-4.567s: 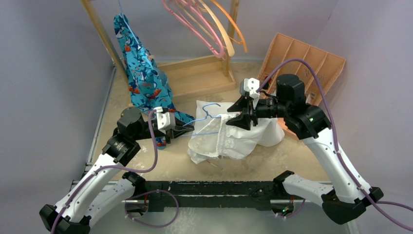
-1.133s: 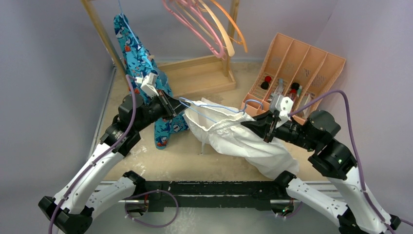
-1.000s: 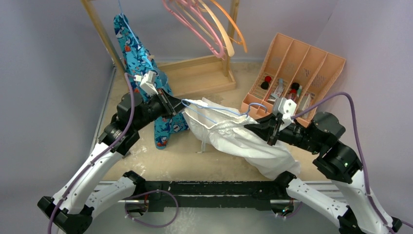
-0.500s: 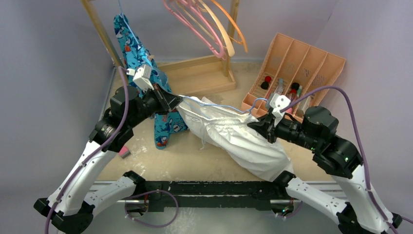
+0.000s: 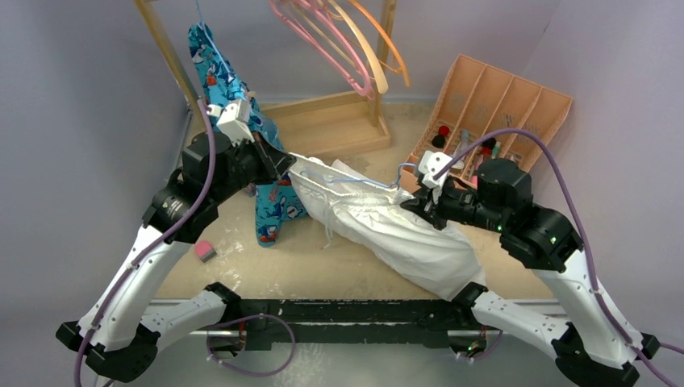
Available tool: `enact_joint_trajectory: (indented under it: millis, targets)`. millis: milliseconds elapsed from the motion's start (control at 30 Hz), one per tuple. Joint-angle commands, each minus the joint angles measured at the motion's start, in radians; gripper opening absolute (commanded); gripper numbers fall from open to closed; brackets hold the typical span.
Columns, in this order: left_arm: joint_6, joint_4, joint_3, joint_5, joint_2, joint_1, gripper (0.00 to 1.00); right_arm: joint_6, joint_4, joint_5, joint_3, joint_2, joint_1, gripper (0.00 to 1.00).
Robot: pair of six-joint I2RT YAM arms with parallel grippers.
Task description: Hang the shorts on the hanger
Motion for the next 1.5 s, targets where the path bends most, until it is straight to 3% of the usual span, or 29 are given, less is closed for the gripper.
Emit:
enact_joint_trajectory:
  millis: [0, 167, 367, 600, 800, 1000, 1333, 1467]
  targets:
    - [0.031, 0.014, 0.115, -0.095, 0.025, 0.007, 0.0, -0.082, -0.12, -0.012, 0.068, 0.021, 0.002, 0.0]
    - [-0.001, 0.073, 0.122, -0.004, 0.048, 0.007, 0.0, -0.075, -0.09, 0.041, 0.1, 0.06, 0.002, 0.0]
    - [-0.109, 0.24, 0.059, 0.305, 0.067, 0.007, 0.0, 0.01, 0.14, -0.011, 0.041, 0.093, 0.003, 0.0]
    - [-0.115, 0.305, 0.002, 0.48, 0.081, 0.007, 0.24, 0.138, 0.445, -0.073, -0.147, 0.045, 0.002, 0.0]
    - [0.12, 0.217, 0.004, 0.502, 0.051, 0.007, 0.37, 0.224, 0.649, -0.115, -0.32, -0.059, 0.002, 0.0]
    - [0.445, -0.044, 0.162, 0.479, 0.086, 0.007, 0.38, 0.351, 0.849, -0.172, -0.49, -0.148, 0.002, 0.0]
    - [0.9, -0.225, 0.265, 0.515, 0.038, 0.007, 0.33, 0.392, 0.902, -0.255, -0.553, -0.259, 0.002, 0.0]
    - [1.111, -0.33, 0.29, 0.545, 0.03, 0.007, 0.42, 0.35, 0.867, -0.293, -0.536, -0.276, 0.002, 0.0]
